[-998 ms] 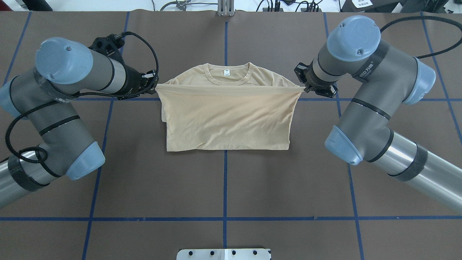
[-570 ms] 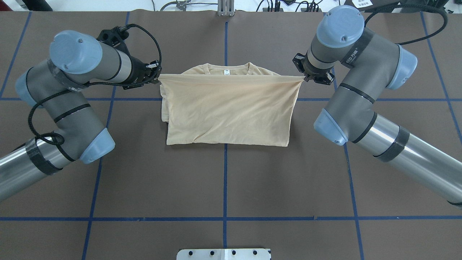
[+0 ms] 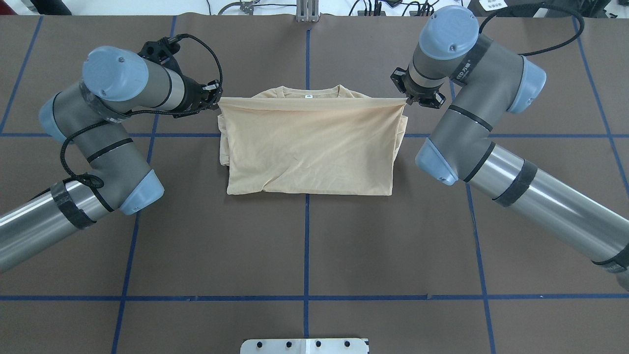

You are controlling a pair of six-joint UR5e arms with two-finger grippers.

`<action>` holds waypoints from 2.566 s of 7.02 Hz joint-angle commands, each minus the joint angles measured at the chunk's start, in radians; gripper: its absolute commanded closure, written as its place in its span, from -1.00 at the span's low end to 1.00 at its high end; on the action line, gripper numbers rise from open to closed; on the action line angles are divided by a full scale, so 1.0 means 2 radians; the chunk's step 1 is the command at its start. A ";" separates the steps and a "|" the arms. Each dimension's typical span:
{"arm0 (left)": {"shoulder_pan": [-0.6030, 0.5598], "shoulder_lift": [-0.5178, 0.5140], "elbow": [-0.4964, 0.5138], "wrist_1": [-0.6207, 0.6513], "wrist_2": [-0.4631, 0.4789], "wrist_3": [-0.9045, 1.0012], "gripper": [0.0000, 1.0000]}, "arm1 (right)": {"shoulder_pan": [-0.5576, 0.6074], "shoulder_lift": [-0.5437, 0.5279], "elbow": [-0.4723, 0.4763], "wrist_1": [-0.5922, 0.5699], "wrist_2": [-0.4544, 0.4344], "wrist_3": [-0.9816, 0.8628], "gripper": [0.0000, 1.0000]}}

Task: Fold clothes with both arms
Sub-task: 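Carry the hem with both grippers over the shirt toward the collar, then release the hem and lift both grippers away from the folded shirt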

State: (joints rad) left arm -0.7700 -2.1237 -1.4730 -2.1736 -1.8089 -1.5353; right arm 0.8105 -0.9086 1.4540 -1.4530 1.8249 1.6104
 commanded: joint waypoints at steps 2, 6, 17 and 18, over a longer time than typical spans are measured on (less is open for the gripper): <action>0.000 -0.013 0.041 -0.031 0.013 0.000 1.00 | -0.001 0.028 -0.067 0.030 0.001 -0.004 1.00; 0.001 -0.021 0.068 -0.041 0.020 0.000 0.49 | -0.002 0.053 -0.106 0.035 0.004 -0.013 -0.12; -0.018 0.009 -0.020 -0.038 0.019 0.001 0.26 | 0.003 0.060 -0.134 0.132 0.006 0.009 -0.35; -0.017 0.009 -0.021 -0.038 0.019 0.000 0.26 | 0.004 0.074 -0.161 0.153 0.006 0.009 -0.35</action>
State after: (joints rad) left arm -0.8044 -2.1152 -1.4974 -2.2499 -1.7715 -1.5342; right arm 0.8179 -0.7856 1.1942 -1.2074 1.8454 1.6273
